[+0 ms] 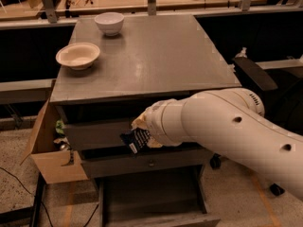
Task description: Place rxbar blueberry into bottom drawer
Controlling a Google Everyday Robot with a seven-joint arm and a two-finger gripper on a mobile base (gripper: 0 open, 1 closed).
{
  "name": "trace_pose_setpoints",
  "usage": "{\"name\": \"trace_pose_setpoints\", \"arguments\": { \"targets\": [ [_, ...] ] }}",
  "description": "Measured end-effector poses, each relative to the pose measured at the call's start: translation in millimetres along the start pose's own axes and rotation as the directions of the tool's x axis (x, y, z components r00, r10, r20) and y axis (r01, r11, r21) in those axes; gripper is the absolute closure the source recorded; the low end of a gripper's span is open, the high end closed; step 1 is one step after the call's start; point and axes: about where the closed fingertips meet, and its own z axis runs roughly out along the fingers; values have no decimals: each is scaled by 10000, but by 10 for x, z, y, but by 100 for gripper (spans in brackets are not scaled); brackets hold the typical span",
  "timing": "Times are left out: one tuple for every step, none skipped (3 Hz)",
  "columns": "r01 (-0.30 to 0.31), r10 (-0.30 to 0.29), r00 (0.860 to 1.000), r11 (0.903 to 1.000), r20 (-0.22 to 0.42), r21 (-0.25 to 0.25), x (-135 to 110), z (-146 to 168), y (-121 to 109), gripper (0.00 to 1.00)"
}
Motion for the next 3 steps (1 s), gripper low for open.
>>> {"name": "trace_pose_setpoints", "arguments": {
  "targets": [
    [272, -273, 9996, 9996, -101, -94, 1, 42, 54, 100],
    [457, -457, 9988, 9990, -149, -7, 128, 222, 424, 100],
    [925, -925, 9957, 9956, 26, 171, 361, 454, 906, 100]
  ]
}}
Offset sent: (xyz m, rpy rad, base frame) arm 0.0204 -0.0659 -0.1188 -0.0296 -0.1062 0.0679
